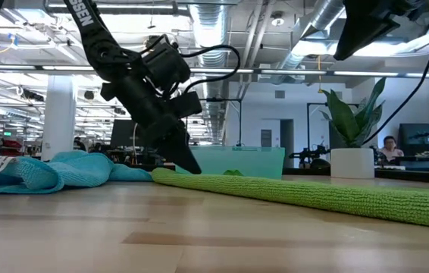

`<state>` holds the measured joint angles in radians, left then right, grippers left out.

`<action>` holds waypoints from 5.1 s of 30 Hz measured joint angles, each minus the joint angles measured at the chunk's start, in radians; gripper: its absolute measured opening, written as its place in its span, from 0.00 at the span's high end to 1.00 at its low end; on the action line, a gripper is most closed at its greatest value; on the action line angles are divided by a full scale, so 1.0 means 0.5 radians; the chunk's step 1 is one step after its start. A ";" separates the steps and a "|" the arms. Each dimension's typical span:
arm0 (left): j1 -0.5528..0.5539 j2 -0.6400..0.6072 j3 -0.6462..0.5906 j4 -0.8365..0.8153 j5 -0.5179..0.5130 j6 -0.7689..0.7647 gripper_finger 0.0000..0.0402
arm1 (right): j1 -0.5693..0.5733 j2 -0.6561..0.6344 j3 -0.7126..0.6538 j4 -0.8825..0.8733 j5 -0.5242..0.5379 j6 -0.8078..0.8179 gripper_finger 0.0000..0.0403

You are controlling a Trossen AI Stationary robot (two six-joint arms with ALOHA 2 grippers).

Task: Roll microfiber towels into tight, uniform cylinder then place into a basket
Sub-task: Fold the green microfiber cloth

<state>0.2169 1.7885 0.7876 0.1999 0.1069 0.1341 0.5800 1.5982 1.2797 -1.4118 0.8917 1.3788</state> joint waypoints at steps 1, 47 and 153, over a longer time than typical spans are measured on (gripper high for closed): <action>-0.001 0.000 0.000 0.000 0.003 -0.001 0.53 | 0.000 0.000 0.000 0.000 0.000 0.000 0.83; -0.164 0.047 -0.005 0.180 -0.089 -0.083 0.83 | -0.002 0.001 0.001 0.022 -0.004 -0.002 0.83; -0.410 0.017 0.001 0.042 -0.634 0.054 0.83 | -0.002 0.001 0.002 0.087 -0.008 -0.055 0.83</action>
<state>0.0116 1.7969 0.7879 0.2211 -0.2103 0.1612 0.5793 1.5986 1.2804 -1.3682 0.8879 1.3514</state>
